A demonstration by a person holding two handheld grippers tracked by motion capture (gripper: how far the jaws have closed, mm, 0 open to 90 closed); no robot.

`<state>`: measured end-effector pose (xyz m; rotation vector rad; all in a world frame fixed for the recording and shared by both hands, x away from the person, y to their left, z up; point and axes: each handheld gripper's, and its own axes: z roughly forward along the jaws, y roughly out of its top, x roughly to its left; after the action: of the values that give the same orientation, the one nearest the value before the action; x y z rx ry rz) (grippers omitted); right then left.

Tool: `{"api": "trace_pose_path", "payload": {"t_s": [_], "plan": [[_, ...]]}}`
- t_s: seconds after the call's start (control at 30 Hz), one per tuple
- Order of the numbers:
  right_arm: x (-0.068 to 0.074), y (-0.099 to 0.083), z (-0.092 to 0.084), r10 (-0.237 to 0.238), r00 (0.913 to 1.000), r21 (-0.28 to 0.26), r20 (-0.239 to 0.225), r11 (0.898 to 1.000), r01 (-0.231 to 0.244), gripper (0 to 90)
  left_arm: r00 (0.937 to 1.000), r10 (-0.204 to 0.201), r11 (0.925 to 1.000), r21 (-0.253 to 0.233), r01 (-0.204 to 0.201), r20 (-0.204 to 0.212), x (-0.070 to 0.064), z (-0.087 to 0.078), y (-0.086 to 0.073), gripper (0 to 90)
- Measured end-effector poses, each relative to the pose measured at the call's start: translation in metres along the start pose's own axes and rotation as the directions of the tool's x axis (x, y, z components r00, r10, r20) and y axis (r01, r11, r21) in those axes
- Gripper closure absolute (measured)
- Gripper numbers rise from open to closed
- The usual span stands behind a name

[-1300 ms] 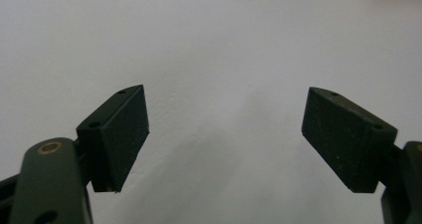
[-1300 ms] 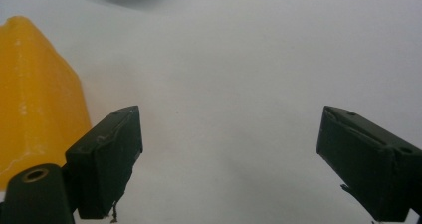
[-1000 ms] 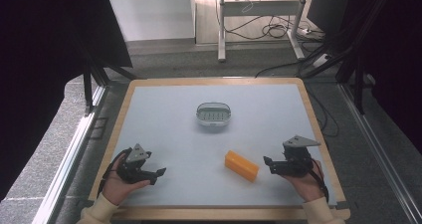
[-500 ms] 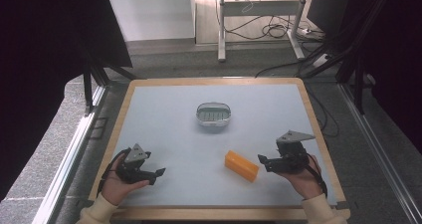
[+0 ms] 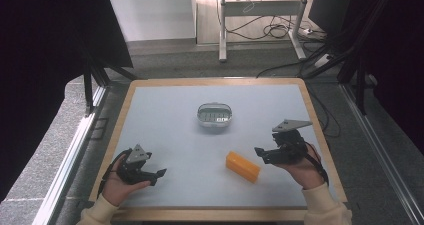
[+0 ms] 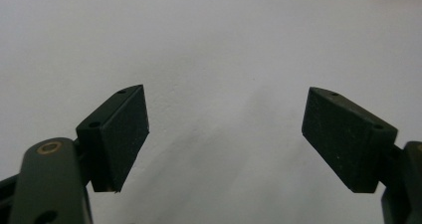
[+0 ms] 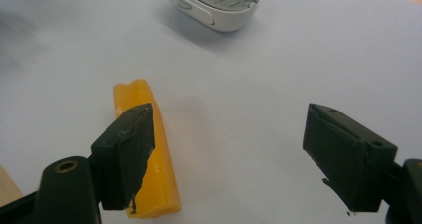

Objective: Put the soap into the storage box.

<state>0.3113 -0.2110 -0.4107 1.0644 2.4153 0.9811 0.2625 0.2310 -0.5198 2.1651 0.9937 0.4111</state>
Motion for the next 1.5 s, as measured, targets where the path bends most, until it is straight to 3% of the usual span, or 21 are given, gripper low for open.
{"api": "trace_pose_path", "payload": {"t_s": [0.3, 0.57, 0.77, 0.93, 1.03, 1.13, 1.23, 1.5], "plan": [[0.014, 0.010, 0.013, -0.060, 0.9972, 0.053, -0.046, 0.997, 0.062, 24.6, 1.0000, 0.004, 1.0000, -0.003, -0.004, -0.002, 0.000, 0.000, 0.001, 18.7], [0.027, 0.015, 0.027, -0.124, 0.9854, 0.102, -0.116, 0.985, 0.136, 29.1, 1.0000, 0.001, 1.0000, -0.007, -0.001, -0.008, 0.001, -0.001, 0.000, 18.7], [0.035, 0.012, 0.038, -0.133, 0.9785, 0.151, -0.158, 0.976, 0.157, 31.1, 0.9999, 0.008, 1.0000, -0.003, -0.008, -0.006, 0.001, 0.000, 0.000, 18.7], [0.038, 0.009, 0.047, -0.134, 0.9773, 0.193, -0.164, 0.967, 0.165, 32.7, 1.0000, 0.006, 1.0000, -0.003, -0.006, -0.006, 0.001, -0.001, 0.000, 18.7], [0.041, 0.005, 0.057, -0.143, 0.9741, 0.242, -0.175, 0.953, 0.183, 33.7, 1.0000, 0.008, 1.0000, -0.002, -0.008, -0.006, 0.002, -0.001, 0.000, 18.7], [0.043, 0.003, 0.063, -0.144, 0.9718, 0.259, -0.187, 0.947, 0.190, 34.1, 0.9999, 0.009, 1.0000, 0.000, -0.009, -0.004, 0.002, -0.001, -0.001, 18.7], [0.048, 0.002, 0.072, -0.152, 0.9677, 0.291, -0.201, 0.934, 0.207, 36.4, 0.9999, 0.010, 1.0000, -0.001, -0.010, -0.004, 0.003, -0.001, -0.001, 18.7], [0.050, 0.000, 0.087, -0.156, 0.9684, 0.361, -0.194, 0.906, 0.219, 41.7, 0.9999, 0.014, 0.9999, -0.005, -0.014, -0.006, 0.002, -0.002, -0.001, 18.7]]}}
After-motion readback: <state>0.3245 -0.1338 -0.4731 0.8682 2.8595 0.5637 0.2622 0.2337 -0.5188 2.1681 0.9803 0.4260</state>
